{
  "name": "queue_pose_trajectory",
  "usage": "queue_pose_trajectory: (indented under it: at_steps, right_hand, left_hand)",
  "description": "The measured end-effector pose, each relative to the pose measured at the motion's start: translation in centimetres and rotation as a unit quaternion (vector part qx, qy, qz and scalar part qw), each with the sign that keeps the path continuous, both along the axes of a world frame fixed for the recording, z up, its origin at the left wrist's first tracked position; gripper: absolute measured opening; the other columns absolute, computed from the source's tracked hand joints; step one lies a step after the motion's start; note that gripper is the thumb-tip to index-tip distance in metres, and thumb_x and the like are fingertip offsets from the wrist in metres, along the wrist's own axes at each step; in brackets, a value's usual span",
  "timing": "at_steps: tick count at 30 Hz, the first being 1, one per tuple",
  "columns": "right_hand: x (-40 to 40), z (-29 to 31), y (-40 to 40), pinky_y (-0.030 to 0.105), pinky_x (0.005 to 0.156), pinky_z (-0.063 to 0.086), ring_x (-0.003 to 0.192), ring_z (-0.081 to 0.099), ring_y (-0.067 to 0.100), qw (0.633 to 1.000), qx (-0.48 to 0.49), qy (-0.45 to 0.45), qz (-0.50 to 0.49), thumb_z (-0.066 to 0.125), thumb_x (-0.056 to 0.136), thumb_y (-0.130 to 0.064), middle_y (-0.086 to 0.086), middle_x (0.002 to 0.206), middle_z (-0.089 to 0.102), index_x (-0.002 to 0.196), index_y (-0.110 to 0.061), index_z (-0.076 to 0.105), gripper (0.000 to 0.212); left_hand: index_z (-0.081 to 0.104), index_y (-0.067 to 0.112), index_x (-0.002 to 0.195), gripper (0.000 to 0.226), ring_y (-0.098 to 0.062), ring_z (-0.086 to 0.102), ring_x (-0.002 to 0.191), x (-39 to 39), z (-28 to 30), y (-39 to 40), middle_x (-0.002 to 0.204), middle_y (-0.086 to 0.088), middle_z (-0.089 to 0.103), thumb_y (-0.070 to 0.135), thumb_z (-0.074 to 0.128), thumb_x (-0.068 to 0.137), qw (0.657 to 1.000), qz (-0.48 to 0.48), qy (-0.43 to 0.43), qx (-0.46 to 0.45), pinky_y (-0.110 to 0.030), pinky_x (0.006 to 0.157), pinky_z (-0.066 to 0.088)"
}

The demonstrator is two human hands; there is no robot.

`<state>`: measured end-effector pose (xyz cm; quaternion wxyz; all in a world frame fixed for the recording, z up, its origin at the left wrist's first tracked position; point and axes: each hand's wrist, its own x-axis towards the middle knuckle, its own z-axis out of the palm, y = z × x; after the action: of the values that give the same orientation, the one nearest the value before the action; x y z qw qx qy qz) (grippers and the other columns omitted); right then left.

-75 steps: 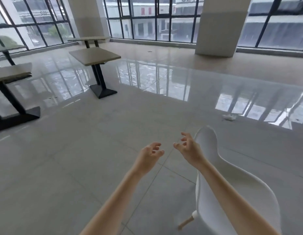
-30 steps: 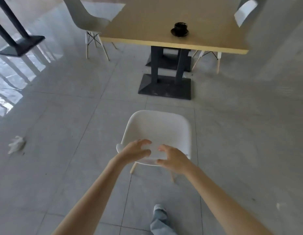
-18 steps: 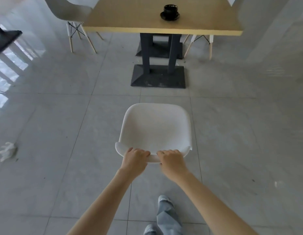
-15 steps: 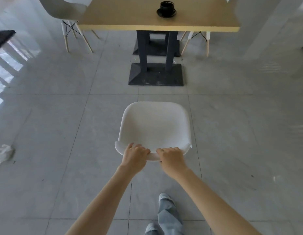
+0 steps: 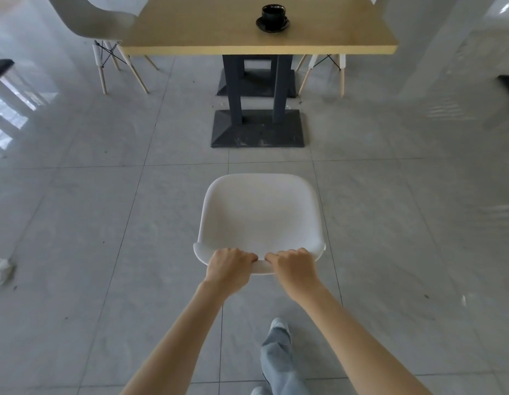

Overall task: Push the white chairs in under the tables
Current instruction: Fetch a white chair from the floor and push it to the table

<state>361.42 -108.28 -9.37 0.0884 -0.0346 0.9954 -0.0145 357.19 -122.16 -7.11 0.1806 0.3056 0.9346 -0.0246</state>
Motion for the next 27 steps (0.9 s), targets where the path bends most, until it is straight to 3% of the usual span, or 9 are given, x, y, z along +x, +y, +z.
queue_pose_trajectory:
  at_steps: [27]
  right_hand:
    - [-19.2,-0.5,7.4,0.018,0.041,0.021,0.027,0.047,0.013,1.000,-0.003,0.017,0.025,0.085,0.022,-0.008,-0.004,0.030,0.048,0.050,-0.025,0.060,0.041]
  left_hand:
    - [0.063,0.024,0.104,0.032,-0.031,0.065,0.090,-18.9,-1.0,7.2,0.096,-0.005,0.072,0.007,0.046,0.081,0.999,0.033,-0.011,0.013,-0.030,0.063,0.035]
